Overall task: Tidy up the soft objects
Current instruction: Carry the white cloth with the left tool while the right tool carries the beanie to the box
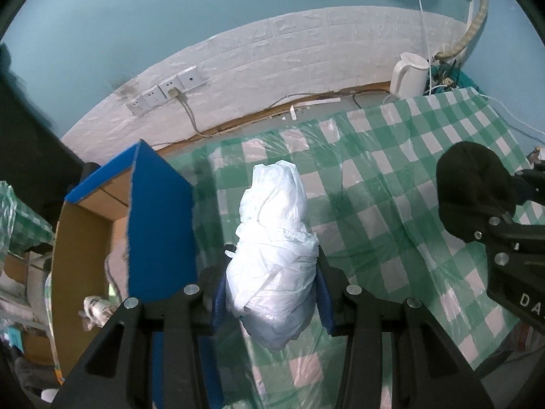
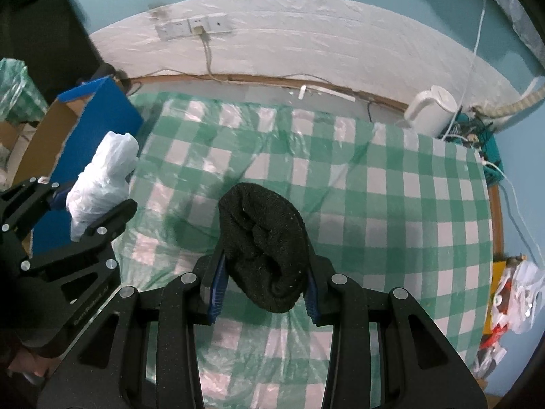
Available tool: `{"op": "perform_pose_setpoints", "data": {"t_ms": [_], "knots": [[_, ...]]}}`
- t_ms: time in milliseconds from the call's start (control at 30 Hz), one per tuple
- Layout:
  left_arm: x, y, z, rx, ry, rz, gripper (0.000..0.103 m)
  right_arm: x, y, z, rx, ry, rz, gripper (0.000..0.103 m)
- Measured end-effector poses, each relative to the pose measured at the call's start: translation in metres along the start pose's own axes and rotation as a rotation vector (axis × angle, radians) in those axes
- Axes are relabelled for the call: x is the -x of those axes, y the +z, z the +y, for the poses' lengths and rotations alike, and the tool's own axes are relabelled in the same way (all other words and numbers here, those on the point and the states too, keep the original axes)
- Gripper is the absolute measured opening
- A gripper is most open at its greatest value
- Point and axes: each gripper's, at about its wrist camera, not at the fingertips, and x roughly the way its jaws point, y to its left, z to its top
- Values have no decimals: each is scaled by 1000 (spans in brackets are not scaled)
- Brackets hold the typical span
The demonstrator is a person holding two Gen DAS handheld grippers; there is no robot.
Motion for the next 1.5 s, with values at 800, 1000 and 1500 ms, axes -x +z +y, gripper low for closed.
{"op": "perform_pose_setpoints", "data": {"t_ms": [800,1000,1500], "knots": [[63,-30,55,31,66,-87,43,43,4,69,141,71,-89,36],[68,-38,76,56,89,-95,43,48,8,96,186,94,-98,36],[69,-59,132,126,149,-95,43,46,25,160,274,136,-101,36]]}}
